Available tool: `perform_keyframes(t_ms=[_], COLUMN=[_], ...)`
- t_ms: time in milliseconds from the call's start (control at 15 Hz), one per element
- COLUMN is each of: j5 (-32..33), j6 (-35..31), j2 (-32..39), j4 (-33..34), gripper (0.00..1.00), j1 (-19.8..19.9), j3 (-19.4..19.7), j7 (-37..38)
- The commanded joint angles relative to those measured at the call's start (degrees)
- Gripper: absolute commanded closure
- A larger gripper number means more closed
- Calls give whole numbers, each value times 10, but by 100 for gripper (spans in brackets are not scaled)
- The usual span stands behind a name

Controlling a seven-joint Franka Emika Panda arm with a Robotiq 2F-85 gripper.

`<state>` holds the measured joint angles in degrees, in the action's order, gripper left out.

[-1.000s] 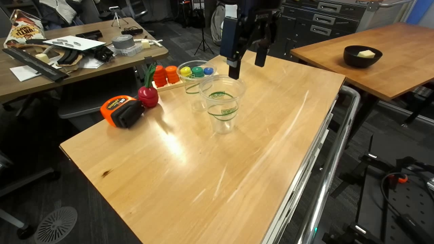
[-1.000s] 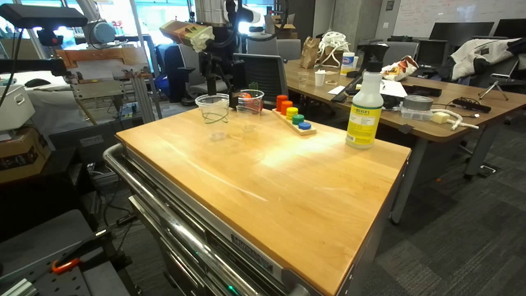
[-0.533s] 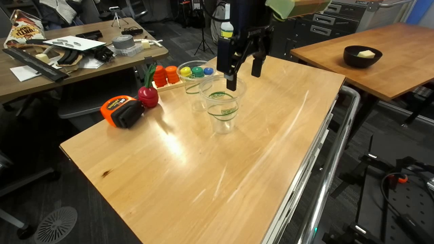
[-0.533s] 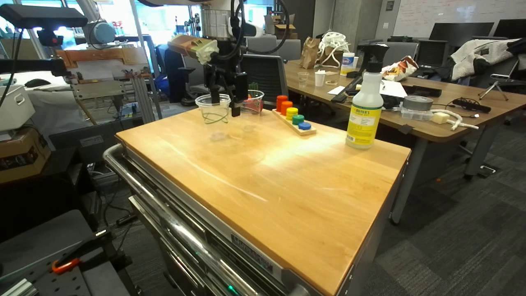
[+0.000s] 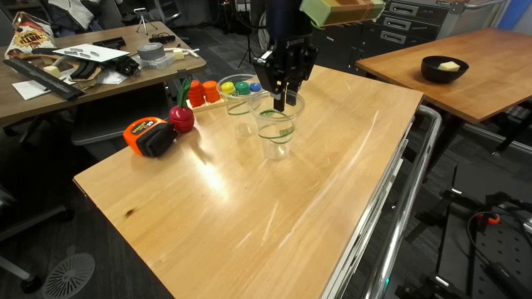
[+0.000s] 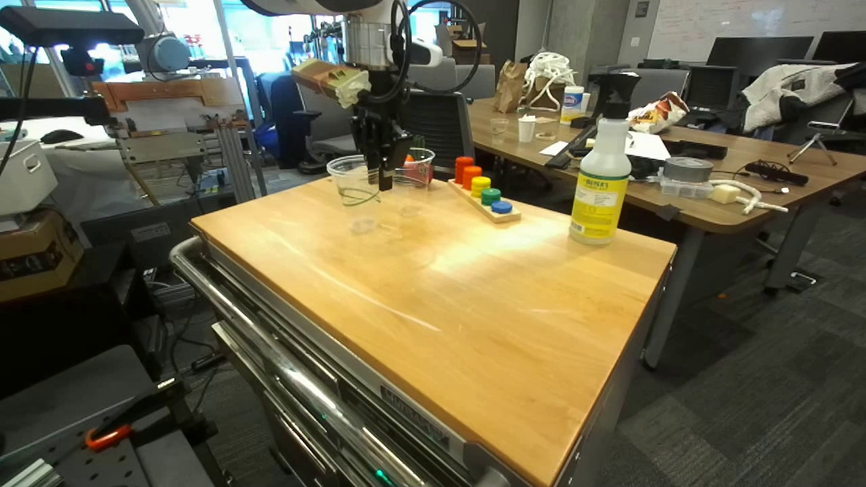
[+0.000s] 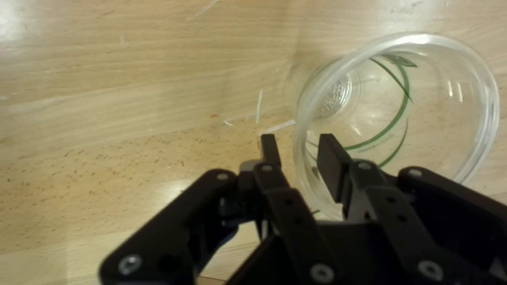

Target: Stack the three cups

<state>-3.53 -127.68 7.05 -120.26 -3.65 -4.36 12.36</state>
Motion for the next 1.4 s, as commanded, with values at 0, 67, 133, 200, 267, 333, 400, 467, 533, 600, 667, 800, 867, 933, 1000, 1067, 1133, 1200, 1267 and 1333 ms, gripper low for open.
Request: perform_keyframes(t_ms=[0, 67, 133, 200, 267, 333, 400, 467, 533, 600, 667, 800, 867, 933, 1000, 1067, 1133, 1200, 1267, 1333], j5=[-33, -45, -58, -68, -73, -72, -71, -70, -70, -69, -65, -58, -56, -53, -54, -51, -48, -48, -48, -48], j6=[8, 12, 16, 20, 28, 34, 38, 43, 49, 55, 64, 87, 100, 106, 110, 112, 111, 113, 113, 109], j2=[-1, -4, -7, -13, -18, -25, -30, -38, -49, -57, -68, -89, -100, -106, -112, -117, -119, -119, -121, -117], j4=[16, 13, 10, 7, 1, -6, -12, -18, -26, -31, -35, -35, -30, -22, -12, -3, 9, 22, 32, 46], gripper=[98, 100, 100, 100, 98, 98, 99, 98, 98, 98, 98, 98, 98, 98, 98, 98, 98, 98, 98, 98], j1=[0, 1, 2, 3, 4, 5, 7, 9, 11, 13, 14, 16, 17, 17, 17, 17, 16, 15, 14, 13], j3=[2, 2, 3, 3, 5, 7, 9, 11, 13, 15, 18, 22, 23, 23, 23, 22, 21, 19, 18, 16], j7=[-2, -7, -11, -13, -15, -13, -13, -13, -14, -15, -15, -12, -10, -6, -4, -2, 3, 4, 3, 5])
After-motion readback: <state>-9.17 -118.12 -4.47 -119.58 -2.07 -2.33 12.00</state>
